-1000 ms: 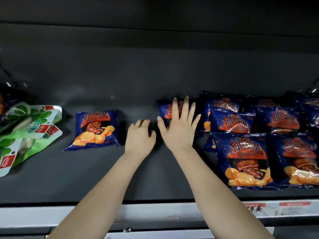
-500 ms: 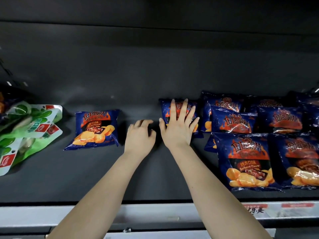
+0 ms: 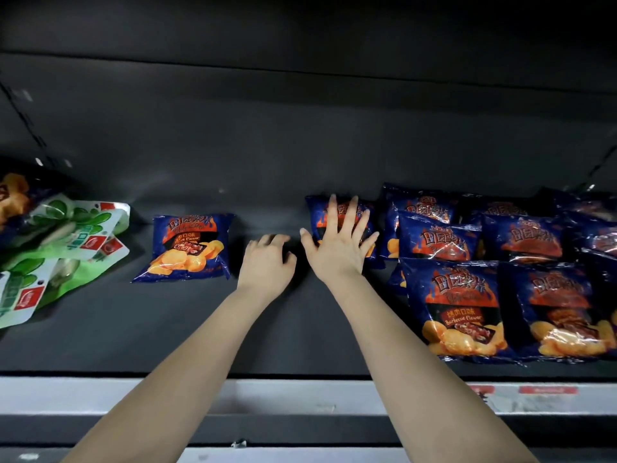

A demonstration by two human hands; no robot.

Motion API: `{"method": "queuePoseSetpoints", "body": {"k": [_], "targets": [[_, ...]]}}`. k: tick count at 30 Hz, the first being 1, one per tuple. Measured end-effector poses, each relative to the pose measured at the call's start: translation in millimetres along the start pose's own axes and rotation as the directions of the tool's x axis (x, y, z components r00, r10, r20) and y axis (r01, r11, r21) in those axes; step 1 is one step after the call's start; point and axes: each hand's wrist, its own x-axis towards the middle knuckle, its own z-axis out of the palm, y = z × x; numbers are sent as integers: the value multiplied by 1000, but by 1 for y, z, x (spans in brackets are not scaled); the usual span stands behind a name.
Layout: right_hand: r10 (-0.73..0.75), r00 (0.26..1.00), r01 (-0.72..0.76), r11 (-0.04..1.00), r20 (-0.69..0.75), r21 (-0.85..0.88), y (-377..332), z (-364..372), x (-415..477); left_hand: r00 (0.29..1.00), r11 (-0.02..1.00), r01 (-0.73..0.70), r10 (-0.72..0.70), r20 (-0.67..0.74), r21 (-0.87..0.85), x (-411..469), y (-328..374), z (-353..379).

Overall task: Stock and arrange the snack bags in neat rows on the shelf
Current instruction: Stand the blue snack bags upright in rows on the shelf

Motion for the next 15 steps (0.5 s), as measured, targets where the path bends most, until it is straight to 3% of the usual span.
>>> {"method": "queuePoseSetpoints", "body": {"k": [5, 9, 15], "targets": [[-100, 984, 102, 995, -147, 8, -12, -7, -15, 991, 997, -75, 72, -111, -19, -7, -4, -27], [-173, 976, 180, 983, -134, 41, -42, -6, -20, 974, 986, -94, 120, -193, 137, -24, -27, -47], [-296, 954, 299, 945, -46, 129, -93, 9, -35, 950, 980, 31, 32, -309, 196, -56, -71, -78]]}}
